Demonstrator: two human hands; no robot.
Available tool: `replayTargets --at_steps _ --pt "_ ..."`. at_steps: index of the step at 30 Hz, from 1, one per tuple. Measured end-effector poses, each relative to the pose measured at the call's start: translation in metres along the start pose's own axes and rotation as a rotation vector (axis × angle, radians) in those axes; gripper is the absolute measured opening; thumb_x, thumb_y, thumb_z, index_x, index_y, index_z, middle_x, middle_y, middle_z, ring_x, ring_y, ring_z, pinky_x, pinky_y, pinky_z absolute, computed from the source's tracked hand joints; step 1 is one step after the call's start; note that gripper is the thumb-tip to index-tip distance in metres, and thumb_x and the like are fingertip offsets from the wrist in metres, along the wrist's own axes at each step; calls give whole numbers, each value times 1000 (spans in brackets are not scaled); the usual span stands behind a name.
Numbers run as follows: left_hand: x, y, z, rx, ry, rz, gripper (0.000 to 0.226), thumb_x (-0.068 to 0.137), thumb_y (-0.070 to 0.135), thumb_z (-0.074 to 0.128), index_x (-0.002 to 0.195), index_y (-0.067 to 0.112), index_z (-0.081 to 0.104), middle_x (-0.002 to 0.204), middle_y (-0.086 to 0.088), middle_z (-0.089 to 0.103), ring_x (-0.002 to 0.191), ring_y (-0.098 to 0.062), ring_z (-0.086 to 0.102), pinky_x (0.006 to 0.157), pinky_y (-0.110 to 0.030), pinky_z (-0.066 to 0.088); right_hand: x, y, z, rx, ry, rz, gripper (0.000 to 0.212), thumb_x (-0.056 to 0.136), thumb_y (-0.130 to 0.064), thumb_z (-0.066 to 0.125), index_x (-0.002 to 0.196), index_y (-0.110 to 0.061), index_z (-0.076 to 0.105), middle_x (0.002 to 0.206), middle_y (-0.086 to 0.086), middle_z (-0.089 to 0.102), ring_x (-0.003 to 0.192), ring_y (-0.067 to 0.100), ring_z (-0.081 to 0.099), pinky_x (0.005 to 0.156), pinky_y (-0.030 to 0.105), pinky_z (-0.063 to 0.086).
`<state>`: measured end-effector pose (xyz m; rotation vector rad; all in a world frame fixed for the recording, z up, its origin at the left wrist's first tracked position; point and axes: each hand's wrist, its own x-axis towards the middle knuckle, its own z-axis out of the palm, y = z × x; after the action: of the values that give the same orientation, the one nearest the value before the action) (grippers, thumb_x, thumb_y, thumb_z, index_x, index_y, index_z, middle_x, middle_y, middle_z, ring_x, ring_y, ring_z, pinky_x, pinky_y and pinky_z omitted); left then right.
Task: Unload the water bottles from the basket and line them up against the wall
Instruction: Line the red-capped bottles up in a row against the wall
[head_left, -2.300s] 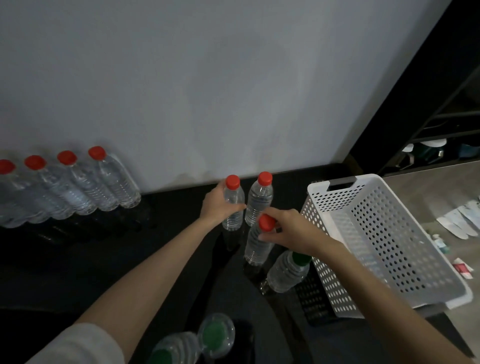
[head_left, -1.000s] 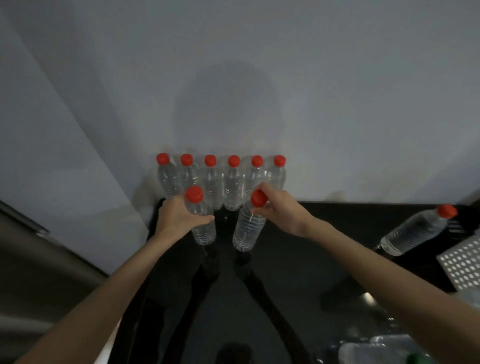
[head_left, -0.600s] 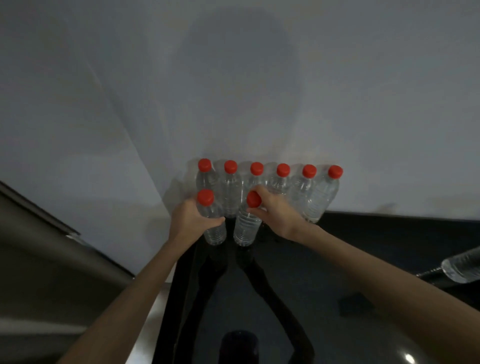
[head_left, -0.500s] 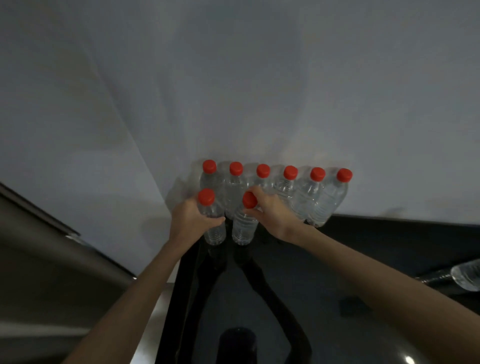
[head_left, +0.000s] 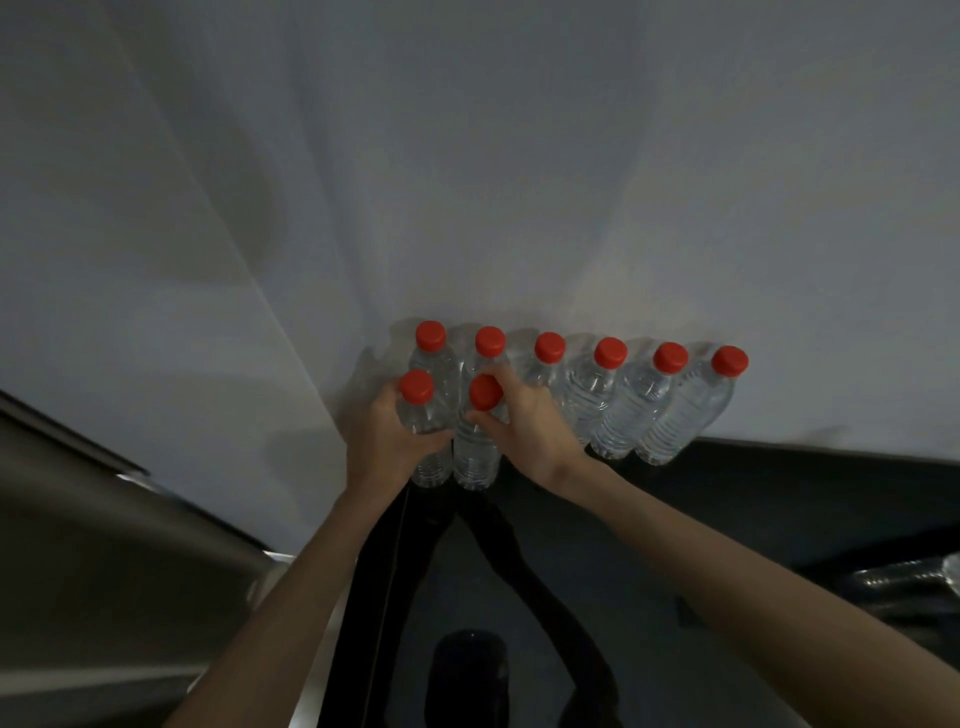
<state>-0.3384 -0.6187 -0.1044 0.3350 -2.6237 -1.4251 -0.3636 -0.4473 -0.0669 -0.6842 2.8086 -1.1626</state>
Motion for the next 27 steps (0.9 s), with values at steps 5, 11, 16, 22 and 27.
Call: replayTargets --at_steps 5,11,16,22,27 --pt "-8 1 -1 -33 -57 1 57 68 18 86 112 23 51 107 9 62 100 -11 59 84 -24 47 -5 1 -1 69 34 6 31 87 -11 67 114 -9 53 92 1 62 83 16 62 77 33 53" --pt "-28 16 -7 -29 -39 48 55 87 21 67 138 18 46 131 1 59 122 -15 54 103 -32 43 -20 -11 -7 93 12 -20 57 93 -4 55 146 -19 35 123 9 60 106 21 61 88 27 49" --pt "-59 46 -25 60 29 191 62 90 30 65 145 16 38 143 -2 48 134 -11 41 113 -35 35 -54 -18 -50 33 25 -41 54 94 -10 57 144 -19 39 137 6 54 120 18 53 94 22 44" --pt "-106 117 -20 82 99 386 50 95 26 59 142 18 45 142 -1 49 131 -13 45 108 -24 37 -122 -10 -119 -20 142 -42 44 93 -17 59 136 -19 49 130 -1 59 113 9 56 94 29 51" --pt "-133 173 23 45 73 537 40 94 24 59 132 14 55 128 3 61 120 -6 54 100 -10 37 -181 15 -179 -10 249 55 38 94 -17 59 130 -23 52 124 -12 60 108 9 59 94 34 52"
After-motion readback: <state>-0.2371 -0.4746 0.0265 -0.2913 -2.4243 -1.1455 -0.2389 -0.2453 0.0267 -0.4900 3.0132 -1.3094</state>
